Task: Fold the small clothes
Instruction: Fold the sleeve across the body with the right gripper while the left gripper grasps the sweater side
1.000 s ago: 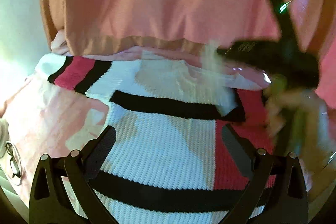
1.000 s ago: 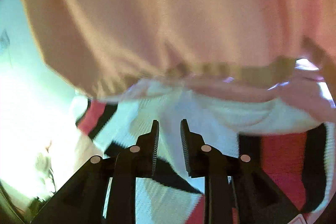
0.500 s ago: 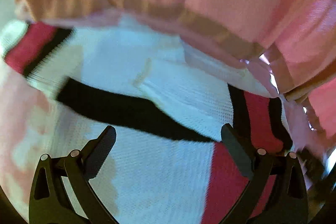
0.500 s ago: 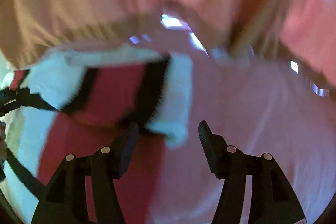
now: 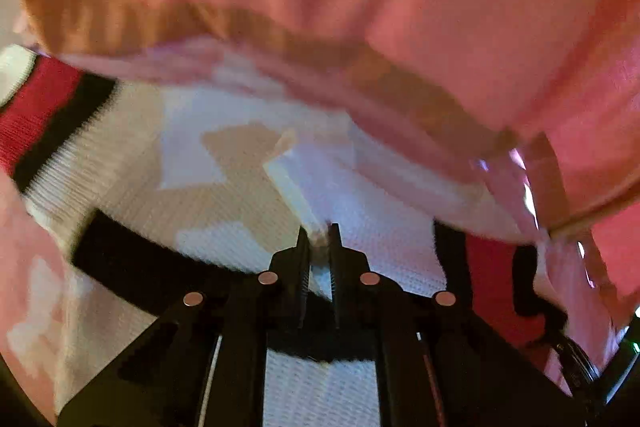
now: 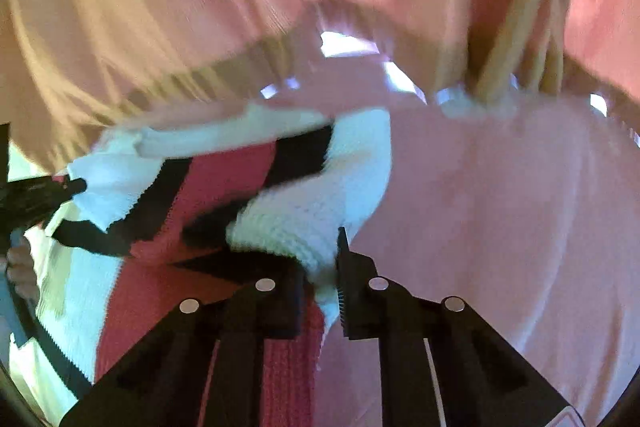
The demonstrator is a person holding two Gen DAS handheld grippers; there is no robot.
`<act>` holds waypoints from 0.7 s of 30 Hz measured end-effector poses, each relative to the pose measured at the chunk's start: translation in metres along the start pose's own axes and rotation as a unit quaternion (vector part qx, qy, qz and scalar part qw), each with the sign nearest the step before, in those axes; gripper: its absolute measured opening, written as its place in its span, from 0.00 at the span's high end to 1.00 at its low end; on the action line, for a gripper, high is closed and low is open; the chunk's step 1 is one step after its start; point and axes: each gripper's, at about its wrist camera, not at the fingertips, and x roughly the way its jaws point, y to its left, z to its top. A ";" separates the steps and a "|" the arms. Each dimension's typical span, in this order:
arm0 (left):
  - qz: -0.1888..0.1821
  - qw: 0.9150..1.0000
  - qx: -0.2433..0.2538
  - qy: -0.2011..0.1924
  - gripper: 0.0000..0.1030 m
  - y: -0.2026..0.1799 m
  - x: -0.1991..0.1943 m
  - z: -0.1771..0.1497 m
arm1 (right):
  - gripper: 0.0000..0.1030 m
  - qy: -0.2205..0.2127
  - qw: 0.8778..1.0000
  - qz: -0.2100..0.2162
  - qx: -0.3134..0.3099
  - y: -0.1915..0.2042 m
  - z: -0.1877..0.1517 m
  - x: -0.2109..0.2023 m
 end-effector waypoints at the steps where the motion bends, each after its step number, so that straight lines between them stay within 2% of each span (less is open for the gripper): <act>1: 0.007 1.000 -0.001 -0.004 0.92 0.005 -0.001 0.003 | 0.88 0.005 1.000 -0.008 -0.018 0.002 -0.004 0.002; 3: 0.017 1.000 -0.004 0.019 0.92 0.020 0.012 -0.001 | 0.87 0.055 0.997 -0.036 -0.030 -0.006 -0.018 0.025; 4: 0.018 0.999 -0.005 0.031 0.92 0.026 0.017 -0.001 | 0.83 0.076 0.996 -0.044 -0.029 -0.010 -0.024 0.036; 5: 0.024 0.998 -0.006 0.052 0.92 0.032 0.028 -0.009 | 0.82 0.066 0.997 -0.040 -0.026 -0.015 -0.028 0.035; 7: 0.017 0.999 0.003 0.030 0.92 0.033 0.028 -0.015 | 0.81 0.087 0.996 -0.031 -0.017 -0.017 -0.022 0.028; 9: 0.013 0.999 0.005 0.034 0.91 0.031 0.026 -0.015 | 0.81 0.070 0.997 -0.011 0.015 -0.020 -0.011 -0.001; 12: 0.009 0.999 -0.010 0.035 0.89 0.037 0.026 -0.013 | 0.75 0.002 0.999 0.019 0.043 -0.009 0.009 -0.041; 13: 0.012 0.999 -0.008 0.033 0.89 0.036 0.027 -0.014 | 0.78 -0.002 0.999 0.028 0.036 -0.004 0.014 -0.043; 15: 0.020 0.999 0.000 0.028 0.89 0.035 0.026 -0.016 | 0.82 0.020 0.999 0.042 0.011 0.016 0.021 -0.020; 16: 0.024 0.999 0.004 0.026 0.89 0.032 0.028 -0.017 | 0.89 0.040 0.998 0.048 0.008 0.022 0.021 -0.002; 17: 0.025 0.999 0.006 0.025 0.89 0.033 0.027 -0.019 | 0.92 0.057 0.997 0.044 0.007 0.023 0.018 0.011; 19: 0.024 0.999 0.011 0.025 0.88 0.030 0.028 -0.018 | 1.00 0.092 0.996 0.002 0.003 0.014 0.004 0.036; 20: 0.021 0.999 0.008 0.025 0.88 0.031 0.029 -0.017 | 1.00 0.106 0.994 -0.020 0.001 0.004 -0.005 0.047; 21: 0.015 1.000 0.003 0.026 0.87 0.033 0.028 -0.017 | 1.00 0.092 0.996 0.002 0.012 -0.007 -0.010 0.045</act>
